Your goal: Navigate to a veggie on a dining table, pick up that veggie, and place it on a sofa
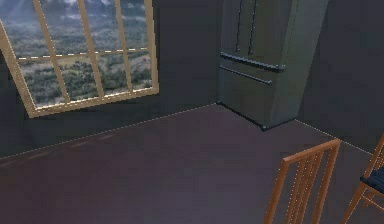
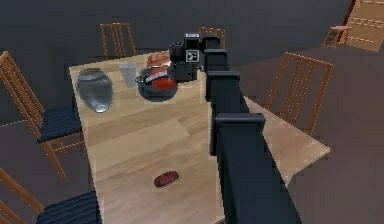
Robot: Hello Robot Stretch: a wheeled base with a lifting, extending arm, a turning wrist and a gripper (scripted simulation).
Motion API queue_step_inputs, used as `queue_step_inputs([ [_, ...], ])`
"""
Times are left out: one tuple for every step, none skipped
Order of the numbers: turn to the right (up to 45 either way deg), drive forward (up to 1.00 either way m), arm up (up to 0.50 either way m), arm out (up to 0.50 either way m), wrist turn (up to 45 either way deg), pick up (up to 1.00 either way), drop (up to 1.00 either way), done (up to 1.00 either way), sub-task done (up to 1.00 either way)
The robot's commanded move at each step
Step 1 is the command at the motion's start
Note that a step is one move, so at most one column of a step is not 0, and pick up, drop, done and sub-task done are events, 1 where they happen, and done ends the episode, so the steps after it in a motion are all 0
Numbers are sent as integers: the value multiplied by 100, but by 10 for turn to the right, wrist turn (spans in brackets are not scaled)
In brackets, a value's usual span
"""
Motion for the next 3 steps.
queue_step_inputs([
  [0,0,0,0,-450,0,0,0,0],
  [0,0,0,0,-450,0,0,0,0],
  [0,0,0,0,-150,0,0,0,0],
])
